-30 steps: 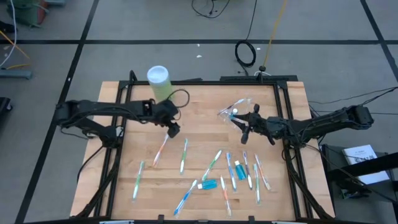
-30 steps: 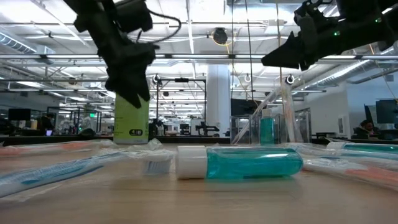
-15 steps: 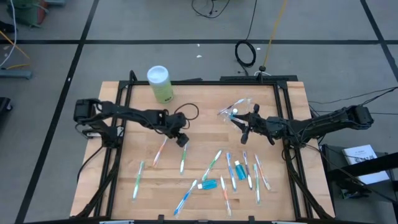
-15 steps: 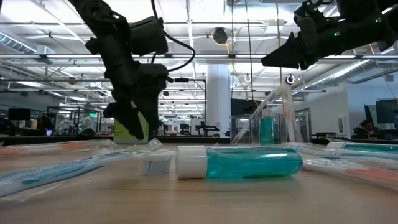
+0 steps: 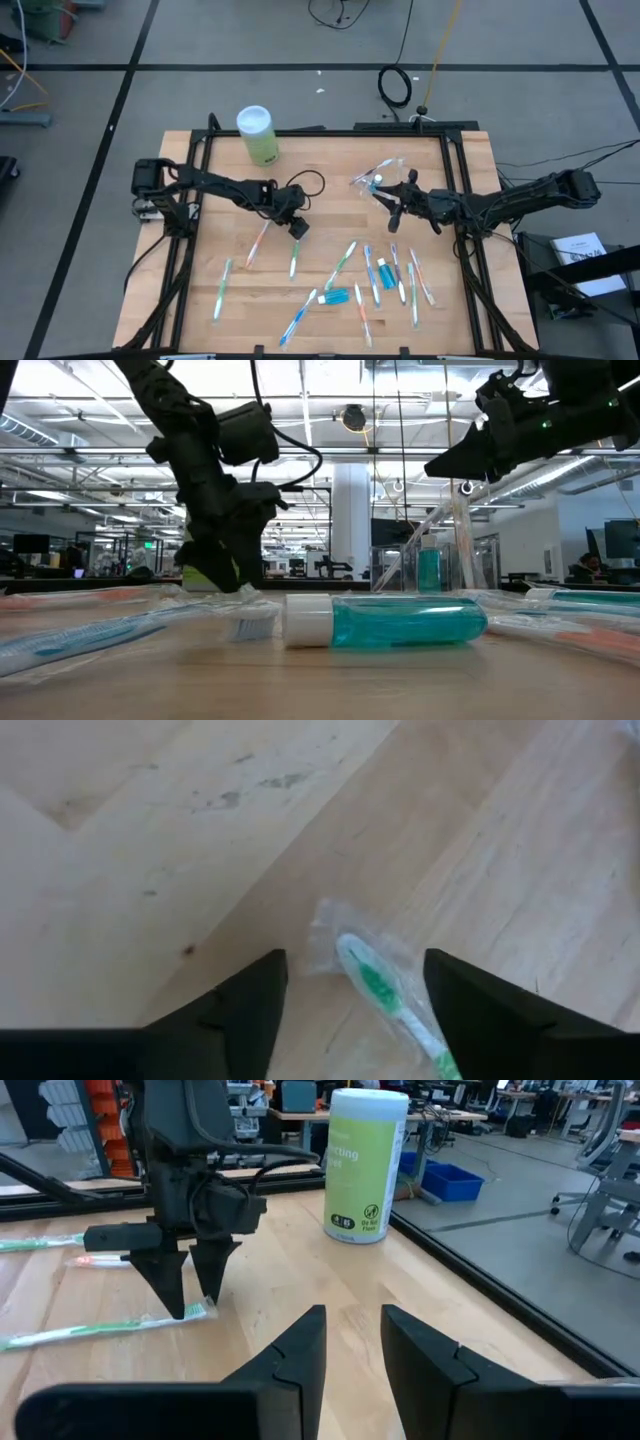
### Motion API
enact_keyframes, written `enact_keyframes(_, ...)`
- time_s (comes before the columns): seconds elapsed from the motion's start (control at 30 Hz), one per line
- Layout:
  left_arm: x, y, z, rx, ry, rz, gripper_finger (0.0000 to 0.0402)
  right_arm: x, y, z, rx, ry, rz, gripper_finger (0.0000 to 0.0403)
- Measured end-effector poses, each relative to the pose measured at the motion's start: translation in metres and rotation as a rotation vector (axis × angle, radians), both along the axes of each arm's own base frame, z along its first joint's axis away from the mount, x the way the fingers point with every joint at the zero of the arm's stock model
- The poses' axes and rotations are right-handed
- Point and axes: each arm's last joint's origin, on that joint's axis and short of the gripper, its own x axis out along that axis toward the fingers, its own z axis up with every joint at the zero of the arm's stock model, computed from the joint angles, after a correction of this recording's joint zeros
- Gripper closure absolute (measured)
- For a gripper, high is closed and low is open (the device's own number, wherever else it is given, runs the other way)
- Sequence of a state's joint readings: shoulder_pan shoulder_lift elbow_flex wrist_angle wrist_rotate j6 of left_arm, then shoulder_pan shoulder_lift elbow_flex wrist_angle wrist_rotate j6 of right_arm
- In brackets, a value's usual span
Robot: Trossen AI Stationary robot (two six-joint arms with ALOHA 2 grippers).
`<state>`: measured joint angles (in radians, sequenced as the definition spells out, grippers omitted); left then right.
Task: Pick & Place toothbrushing station
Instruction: Put the green toothbrush into the transparent organizer
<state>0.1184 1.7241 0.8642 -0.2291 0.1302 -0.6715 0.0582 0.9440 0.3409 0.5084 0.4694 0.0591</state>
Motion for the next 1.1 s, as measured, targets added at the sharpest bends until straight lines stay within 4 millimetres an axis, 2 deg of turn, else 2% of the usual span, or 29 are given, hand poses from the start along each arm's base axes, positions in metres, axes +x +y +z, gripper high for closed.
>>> enact_keyframes(0.23,0.001,0.006,-0.001,0.01,-0.022,0.008,0.0265,-0.002,0.0,0.0,-0.038,-0.039,0.006,0.0314)
enact_keyframes(0.4,0.008,0.012,0.003,0.036,-0.108,-0.005,0.0318,-0.002,0.0,0.001,-0.037,-0.049,0.006,0.0314)
enact_keyframes(0.5,0.013,0.012,0.007,0.059,-0.183,-0.02,0.0342,-0.002,0.0,0.001,-0.037,-0.05,0.006,0.0314)
enact_keyframes(0.7,0.031,0.015,0.025,0.172,-0.438,-0.099,0.0387,-0.002,0.0,0.001,-0.037,-0.049,0.006,0.0314)
enact_keyframes(0.8,0.037,0.016,0.035,0.241,-0.565,-0.137,0.0397,-0.002,0.0,0.001,-0.037,-0.049,0.006,0.0314)
enact_keyframes(0.9,0.042,0.02,0.047,0.308,-0.699,-0.149,0.0388,-0.002,0.0,0.001,-0.037,-0.051,0.006,0.0314)
enact_keyframes(1.1,0.046,0.042,0.079,0.526,-0.997,-0.112,0.0389,-0.002,0.0,0.001,-0.037,-0.052,0.006,0.0314)
